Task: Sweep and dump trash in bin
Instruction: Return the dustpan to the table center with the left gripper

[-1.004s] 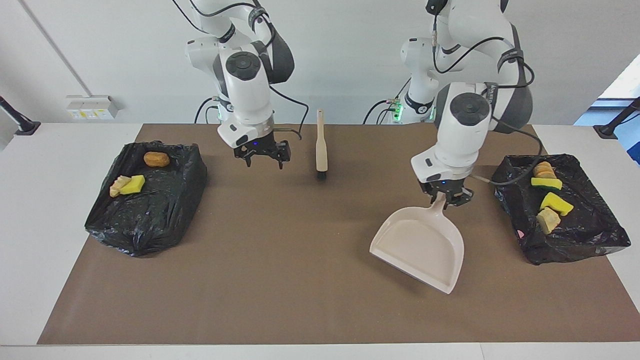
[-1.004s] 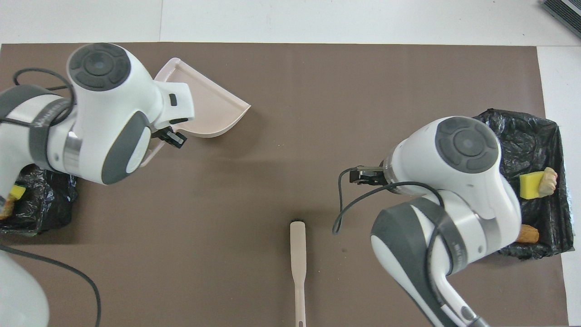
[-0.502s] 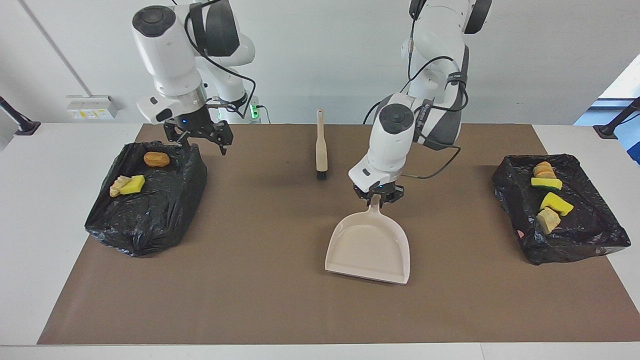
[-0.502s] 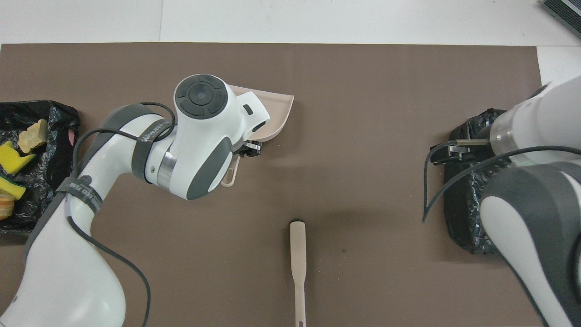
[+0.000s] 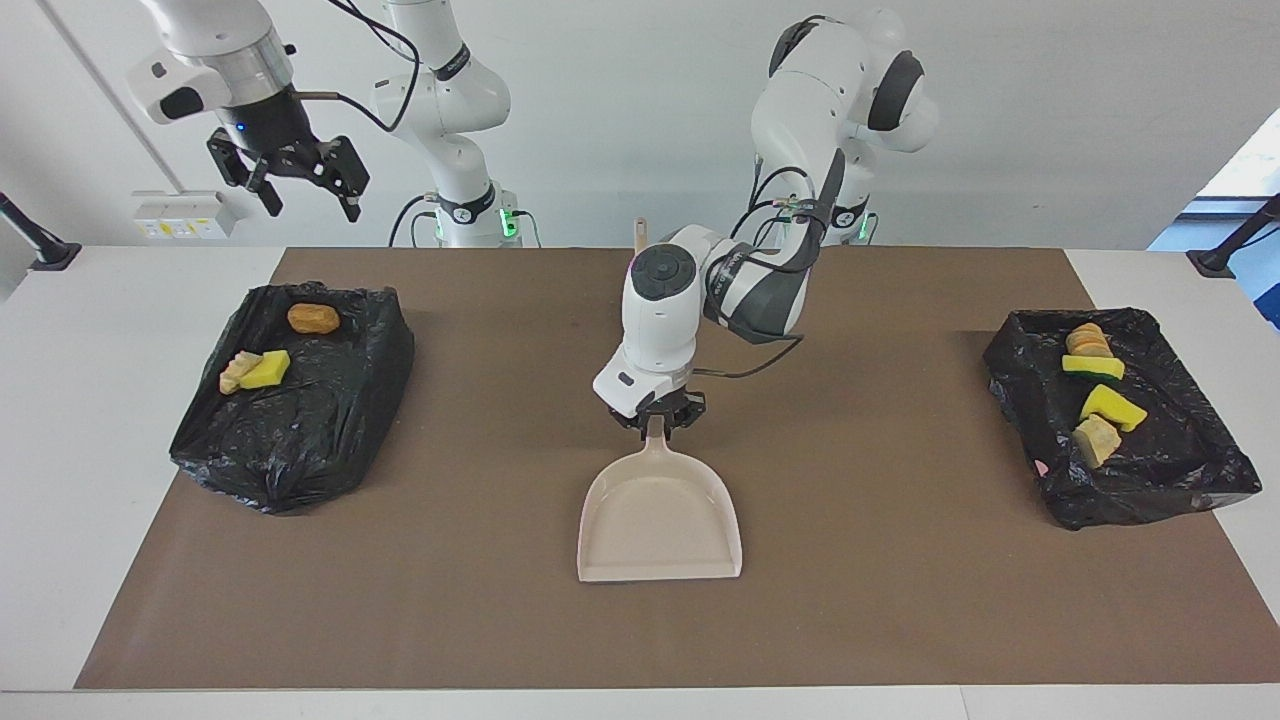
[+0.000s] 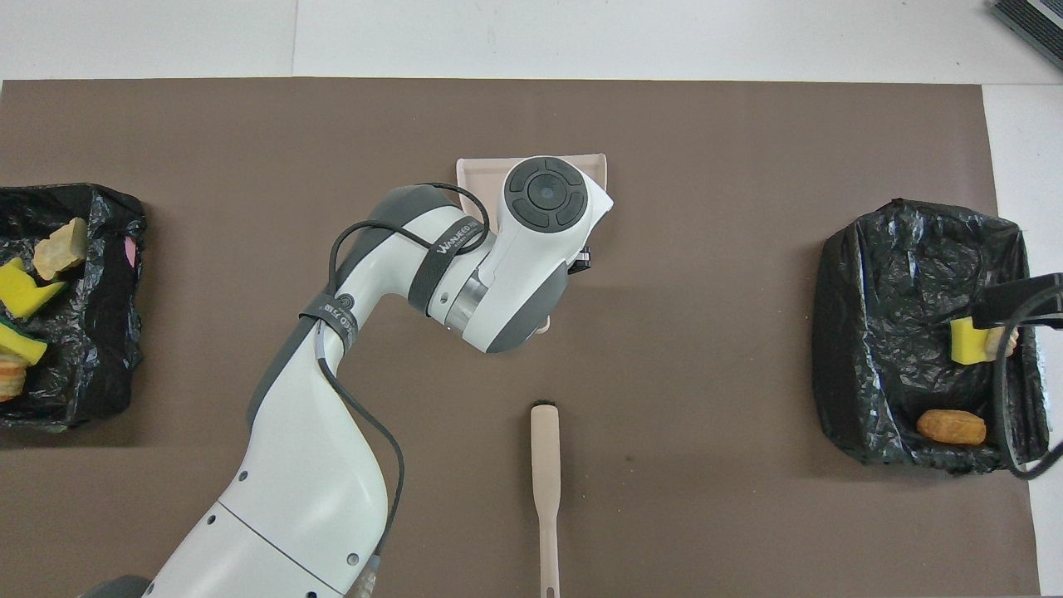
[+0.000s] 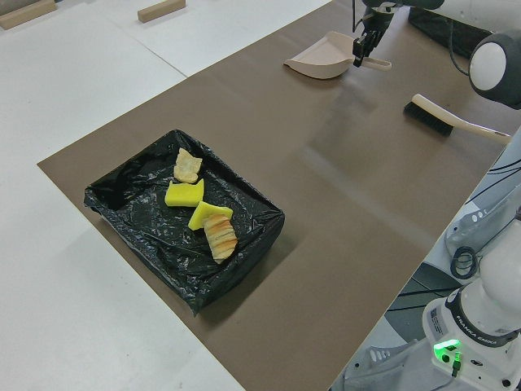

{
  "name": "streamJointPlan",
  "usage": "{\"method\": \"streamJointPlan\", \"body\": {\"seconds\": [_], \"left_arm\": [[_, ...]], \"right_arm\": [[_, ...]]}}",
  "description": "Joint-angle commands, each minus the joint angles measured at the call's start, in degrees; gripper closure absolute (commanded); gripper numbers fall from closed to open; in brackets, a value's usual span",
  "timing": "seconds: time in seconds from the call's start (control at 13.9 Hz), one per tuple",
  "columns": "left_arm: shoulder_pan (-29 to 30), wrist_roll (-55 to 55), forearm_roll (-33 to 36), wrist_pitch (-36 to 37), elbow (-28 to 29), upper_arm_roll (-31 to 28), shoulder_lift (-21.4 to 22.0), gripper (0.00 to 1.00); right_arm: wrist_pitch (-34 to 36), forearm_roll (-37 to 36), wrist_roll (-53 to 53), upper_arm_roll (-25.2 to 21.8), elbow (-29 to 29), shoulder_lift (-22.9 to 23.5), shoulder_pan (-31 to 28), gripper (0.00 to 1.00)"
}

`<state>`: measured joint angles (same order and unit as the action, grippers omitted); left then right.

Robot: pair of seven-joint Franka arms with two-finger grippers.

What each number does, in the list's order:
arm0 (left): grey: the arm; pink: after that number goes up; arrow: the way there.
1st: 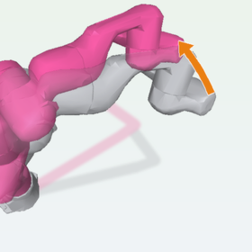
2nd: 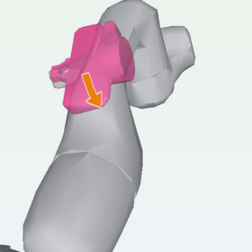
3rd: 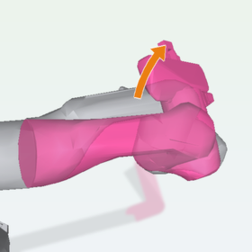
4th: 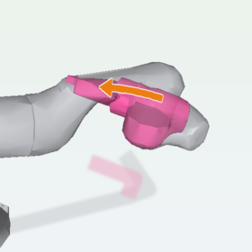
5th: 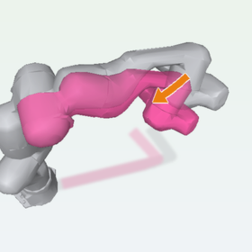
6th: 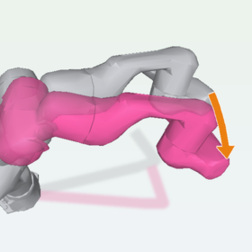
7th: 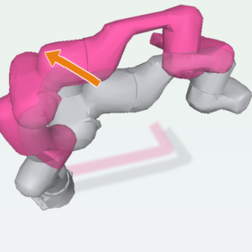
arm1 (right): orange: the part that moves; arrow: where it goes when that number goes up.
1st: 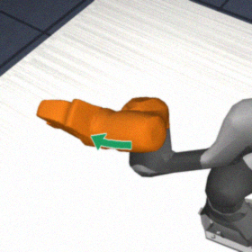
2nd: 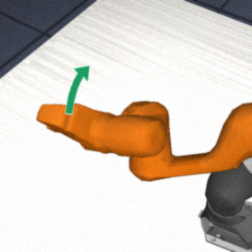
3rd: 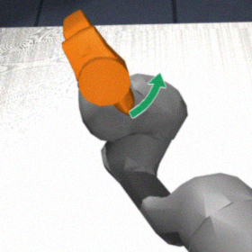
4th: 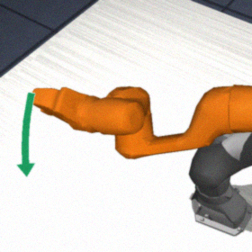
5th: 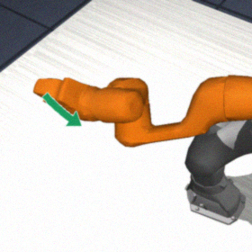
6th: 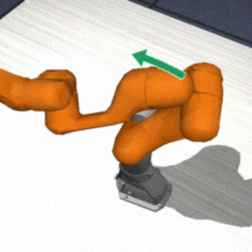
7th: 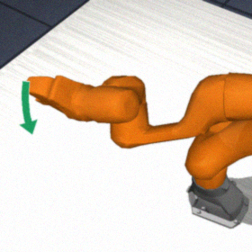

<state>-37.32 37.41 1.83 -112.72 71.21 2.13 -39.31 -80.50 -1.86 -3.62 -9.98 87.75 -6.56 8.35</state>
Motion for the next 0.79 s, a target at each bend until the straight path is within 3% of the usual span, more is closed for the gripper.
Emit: {"method": "streamJointPlan", "body": {"seconds": [0.0,0.07,0.22,0.29,0.5,0.57,0.72], "left_arm": [[-0.74,1.43,-1.82,1.54,-2.57,-0.64,-0.86,1.00],[-0.74,1.43,-3.13,1.71,-1.87,-0.64,-0.51,0.89],[-1.00,1.43,-3.59,1.54,-1.08,-0.64,-0.07,0.38],[-1.00,1.35,-3.15,2.23,-0.90,-0.64,0.10,0.20],[-1.00,1.08,-2.71,2.77,0.76,-0.72,1.42,0.00],[-0.83,0.82,-2.45,2.85,2.77,-0.90,3.77,0.00],[-0.12,-0.58,-2.10,2.68,11.27,-1.34,12.45,0.00]], "right_arm": [[1.74,0.28,2.82,0.67,1.02,-1.44,-1.66,0.00],[1.40,0.28,4.22,1.45,0.93,-1.44,-2.63,0.00],[1.22,0.28,4.67,2.60,0.93,-1.35,-3.78,0.00],[1.22,0.28,4.59,2.60,0.93,-1.35,-3.78,0.00],[1.04,0.10,4.76,2.43,0.58,-0.82,-4.04,0.00],[1.22,0.28,4.76,2.43,0.58,-0.82,-4.22,0.00],[0.87,0.10,4.85,2.77,0.67,-0.56,-5.27,0.00]]}}
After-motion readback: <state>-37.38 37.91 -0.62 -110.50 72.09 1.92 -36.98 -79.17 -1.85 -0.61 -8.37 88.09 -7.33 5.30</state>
